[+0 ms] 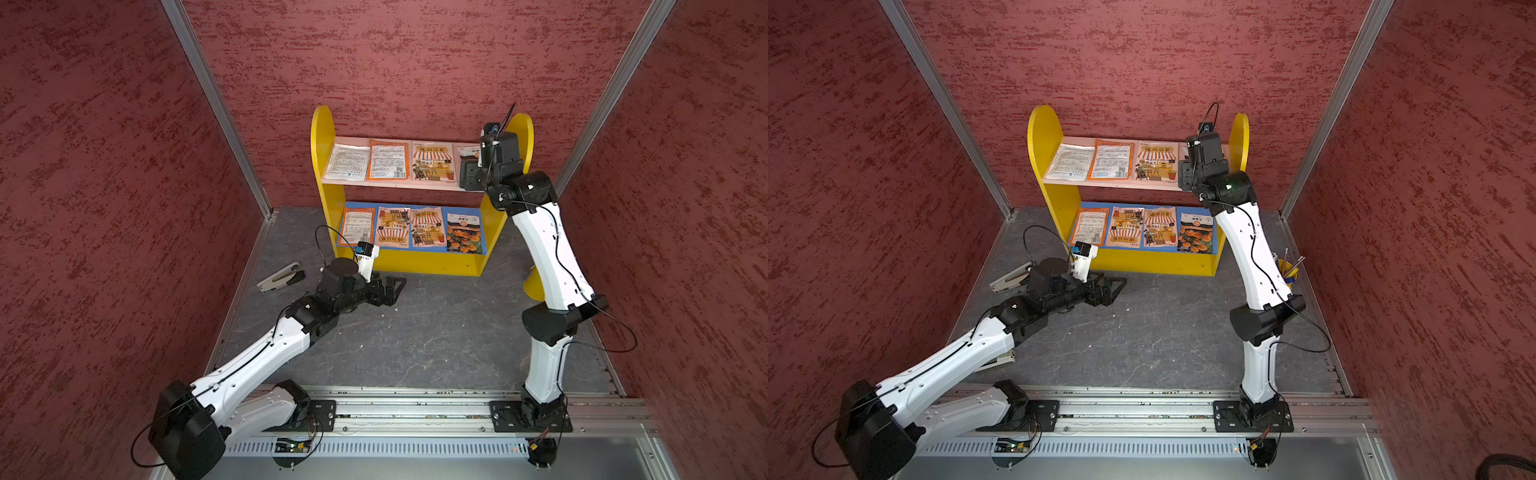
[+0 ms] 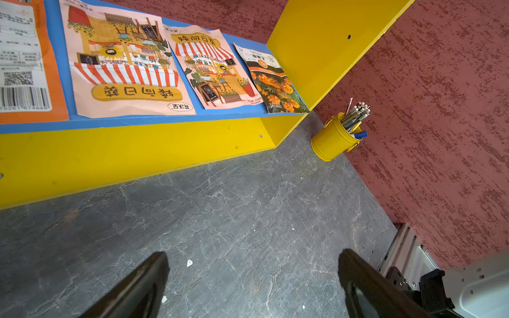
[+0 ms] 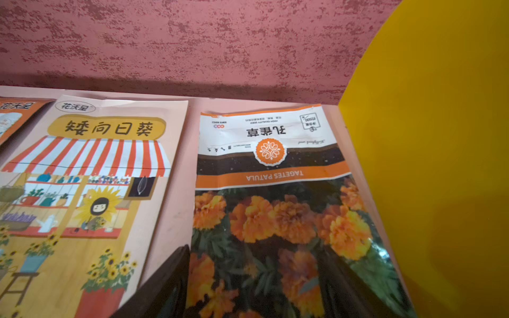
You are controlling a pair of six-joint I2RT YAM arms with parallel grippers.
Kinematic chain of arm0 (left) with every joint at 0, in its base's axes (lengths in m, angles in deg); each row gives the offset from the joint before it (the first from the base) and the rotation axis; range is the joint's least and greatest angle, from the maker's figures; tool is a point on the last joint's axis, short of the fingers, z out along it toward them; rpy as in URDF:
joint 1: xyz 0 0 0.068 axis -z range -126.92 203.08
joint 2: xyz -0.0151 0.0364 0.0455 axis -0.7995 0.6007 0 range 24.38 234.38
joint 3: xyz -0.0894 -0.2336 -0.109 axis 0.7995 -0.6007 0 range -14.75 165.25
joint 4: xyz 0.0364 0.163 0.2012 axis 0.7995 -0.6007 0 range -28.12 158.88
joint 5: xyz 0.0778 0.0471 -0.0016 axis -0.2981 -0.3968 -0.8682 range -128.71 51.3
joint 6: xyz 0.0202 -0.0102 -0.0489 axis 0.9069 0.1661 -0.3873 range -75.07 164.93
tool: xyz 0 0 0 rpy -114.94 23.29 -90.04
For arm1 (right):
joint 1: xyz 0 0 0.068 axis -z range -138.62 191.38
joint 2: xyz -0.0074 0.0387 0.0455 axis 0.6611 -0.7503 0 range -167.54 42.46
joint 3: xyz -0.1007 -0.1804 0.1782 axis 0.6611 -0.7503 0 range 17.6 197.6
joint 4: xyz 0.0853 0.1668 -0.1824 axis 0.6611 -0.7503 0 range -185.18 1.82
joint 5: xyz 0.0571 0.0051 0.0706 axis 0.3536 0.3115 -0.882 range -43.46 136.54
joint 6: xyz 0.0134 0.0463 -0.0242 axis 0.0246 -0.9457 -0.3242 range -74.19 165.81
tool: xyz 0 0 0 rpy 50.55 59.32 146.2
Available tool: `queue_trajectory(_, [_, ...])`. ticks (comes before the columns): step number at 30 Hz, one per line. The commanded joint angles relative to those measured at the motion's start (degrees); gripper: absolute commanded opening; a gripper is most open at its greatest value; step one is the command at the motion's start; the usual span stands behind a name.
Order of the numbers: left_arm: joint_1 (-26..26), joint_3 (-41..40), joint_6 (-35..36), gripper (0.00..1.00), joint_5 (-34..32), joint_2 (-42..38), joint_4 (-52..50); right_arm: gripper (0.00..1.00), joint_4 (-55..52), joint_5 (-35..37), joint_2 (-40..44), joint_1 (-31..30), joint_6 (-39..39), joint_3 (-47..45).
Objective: Take the seed bag off the shelf
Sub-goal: Pick up the seed packet from the shelf.
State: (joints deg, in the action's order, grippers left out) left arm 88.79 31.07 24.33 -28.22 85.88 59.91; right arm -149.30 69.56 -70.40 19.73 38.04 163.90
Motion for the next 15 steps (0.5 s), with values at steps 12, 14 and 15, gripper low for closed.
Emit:
queue_trajectory(12, [0.3,-1.3,-0.7,1.00,0.4,-1.3,2.0,0.74,1.7,-0.6,10.4,0.2,-6.0,-12.5])
queue_trajectory(14, [0.3,-1.3,-0.7,1.00,0.5,-1.4,2.0,0.74,2.7,-0.8,12.0,0.2,-6.5,-14.9])
queue_trajectory(15, [0.3,-1.3,-0.7,1.00,0.5,-1.3,1.9,0.74,2.9,-1.0,12.6,0.1,-6.8,-15.6])
